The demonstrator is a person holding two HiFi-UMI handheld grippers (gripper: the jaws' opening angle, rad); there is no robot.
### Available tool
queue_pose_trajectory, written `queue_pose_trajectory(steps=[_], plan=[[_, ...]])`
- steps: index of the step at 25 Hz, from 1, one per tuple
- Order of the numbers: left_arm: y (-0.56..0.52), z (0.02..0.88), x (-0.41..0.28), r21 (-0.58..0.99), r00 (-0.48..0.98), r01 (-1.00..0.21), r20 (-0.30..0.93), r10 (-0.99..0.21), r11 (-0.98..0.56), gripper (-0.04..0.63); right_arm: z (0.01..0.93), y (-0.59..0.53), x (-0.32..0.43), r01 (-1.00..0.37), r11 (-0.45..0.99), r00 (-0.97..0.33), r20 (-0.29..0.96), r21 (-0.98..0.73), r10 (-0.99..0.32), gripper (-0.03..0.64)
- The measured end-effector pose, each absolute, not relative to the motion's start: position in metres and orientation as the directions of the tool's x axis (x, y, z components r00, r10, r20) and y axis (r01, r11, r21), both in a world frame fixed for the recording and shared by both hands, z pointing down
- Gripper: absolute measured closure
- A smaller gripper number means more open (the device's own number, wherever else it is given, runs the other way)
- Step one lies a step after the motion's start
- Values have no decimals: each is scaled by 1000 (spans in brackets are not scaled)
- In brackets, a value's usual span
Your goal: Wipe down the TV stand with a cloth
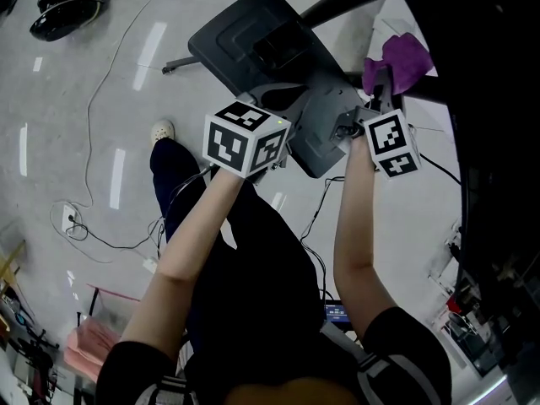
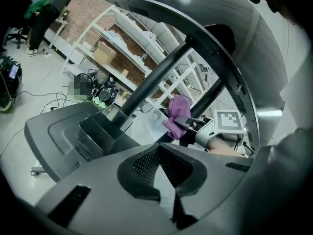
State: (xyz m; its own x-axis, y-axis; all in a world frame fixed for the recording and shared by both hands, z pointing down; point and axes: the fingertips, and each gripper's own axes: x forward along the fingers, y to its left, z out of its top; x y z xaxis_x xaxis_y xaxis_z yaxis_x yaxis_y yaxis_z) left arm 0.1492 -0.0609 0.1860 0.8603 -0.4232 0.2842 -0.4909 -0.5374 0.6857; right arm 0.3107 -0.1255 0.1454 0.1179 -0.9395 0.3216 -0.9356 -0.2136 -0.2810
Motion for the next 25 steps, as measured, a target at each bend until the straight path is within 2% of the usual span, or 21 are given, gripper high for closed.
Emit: queue_pose_trajectory(steps=[25], plan=[[-51, 217, 142, 711, 856, -502, 328, -399, -492, 588, 267, -119, 309, -907, -315, 96, 591, -279, -801, 528]])
